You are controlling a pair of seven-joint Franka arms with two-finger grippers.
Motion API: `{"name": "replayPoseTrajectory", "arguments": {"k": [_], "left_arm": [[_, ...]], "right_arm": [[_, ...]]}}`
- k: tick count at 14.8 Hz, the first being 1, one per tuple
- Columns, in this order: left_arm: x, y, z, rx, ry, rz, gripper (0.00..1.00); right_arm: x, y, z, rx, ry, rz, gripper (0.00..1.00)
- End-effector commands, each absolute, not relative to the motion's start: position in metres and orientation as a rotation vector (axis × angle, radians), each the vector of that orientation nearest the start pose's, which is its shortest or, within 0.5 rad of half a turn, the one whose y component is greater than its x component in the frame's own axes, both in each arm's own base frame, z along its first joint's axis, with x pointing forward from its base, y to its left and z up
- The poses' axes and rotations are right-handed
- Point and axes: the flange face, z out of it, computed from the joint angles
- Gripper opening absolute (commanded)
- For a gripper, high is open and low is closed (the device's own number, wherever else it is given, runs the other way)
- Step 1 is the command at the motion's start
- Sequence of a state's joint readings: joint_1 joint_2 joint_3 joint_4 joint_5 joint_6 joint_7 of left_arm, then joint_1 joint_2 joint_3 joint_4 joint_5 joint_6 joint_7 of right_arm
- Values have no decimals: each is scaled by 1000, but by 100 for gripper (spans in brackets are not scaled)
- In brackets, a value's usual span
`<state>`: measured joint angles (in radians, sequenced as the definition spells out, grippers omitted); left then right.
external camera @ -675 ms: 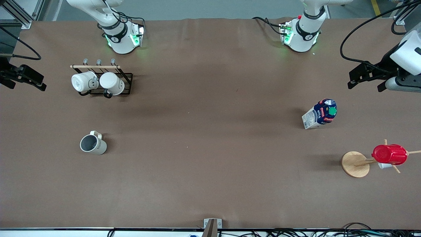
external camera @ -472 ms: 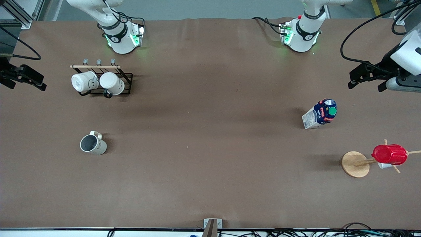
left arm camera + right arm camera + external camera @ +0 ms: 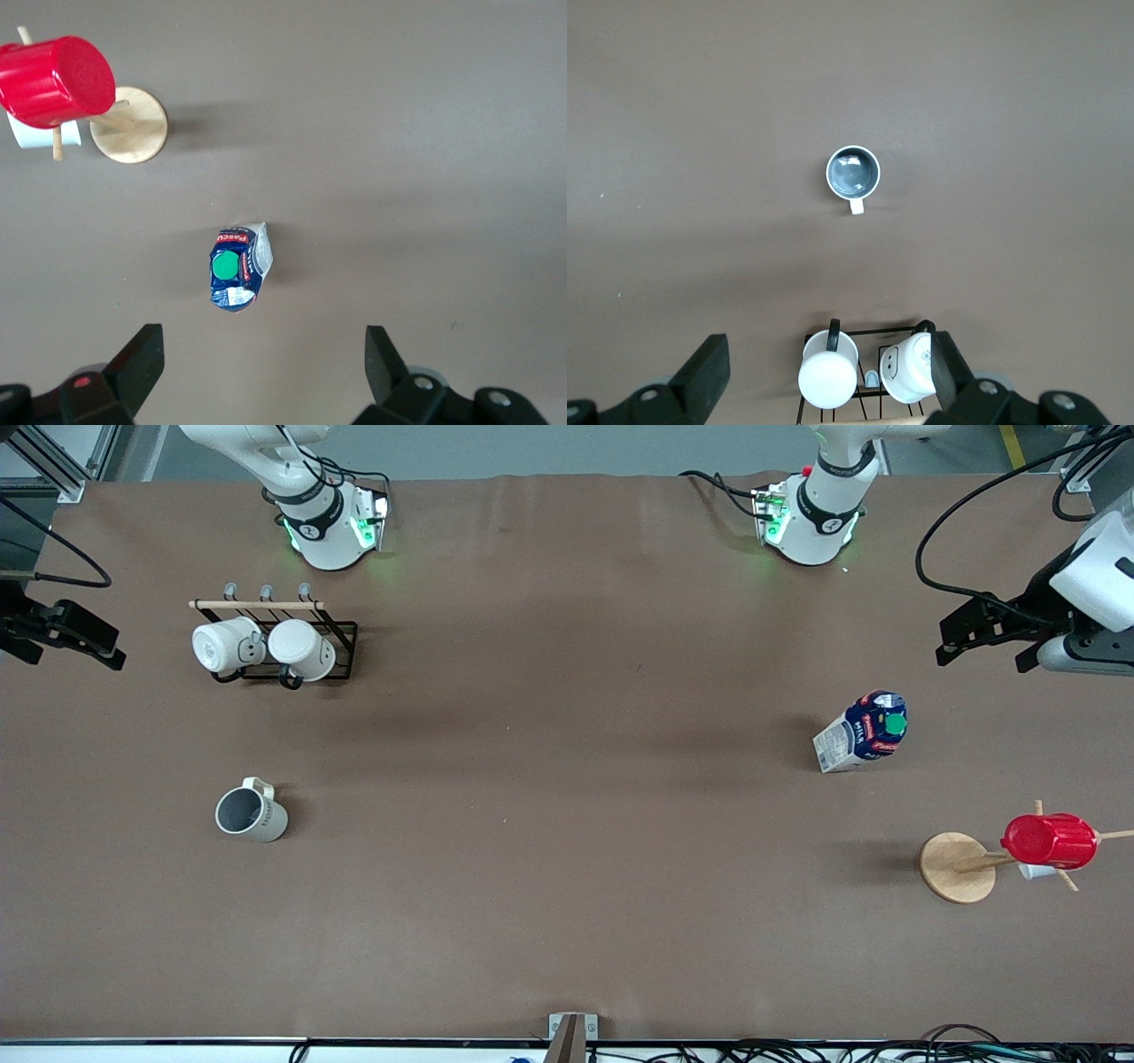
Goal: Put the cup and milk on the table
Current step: 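Reach the right gripper to the white mug while the left gripper reaches the carton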
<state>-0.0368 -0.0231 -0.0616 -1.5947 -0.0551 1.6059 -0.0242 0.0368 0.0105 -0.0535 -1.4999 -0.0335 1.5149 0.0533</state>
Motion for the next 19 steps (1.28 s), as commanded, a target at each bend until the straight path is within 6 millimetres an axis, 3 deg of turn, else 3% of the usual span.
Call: {"name": "replayPoseTrajectory", "arguments": {"k": [1,4,6,9,12,14,16,19], "left_arm": [[550,-59,620,-3181,81,-30,100],[553,-58,598,-3177,74,26,100],[554,-54,577,-3177,62,41,100],[554,-49,533,-3176,43,52,100],[550,-46,492,-3174,32,59,100],[547,-40,471,-3173,15,61,100],[543,-28,450,-3170,10,63,100],[535,-21,422,-3127,32,64,100]], "right_arm": [[562,-45,614,-3163,33,77,100],[592,-98,545,-3130,-52,82,100],[605,-124,479,-3067,-86,85,100],[622,-120,405,-3091,-91,67,100],[638,-98,344,-3119,-148,40,100],[640,-86,319,-3139,-181,-25,100],[636,-88,277,-3165,-213,-96,100],[634,-86,251,-3175,-257,-103,100]]}}
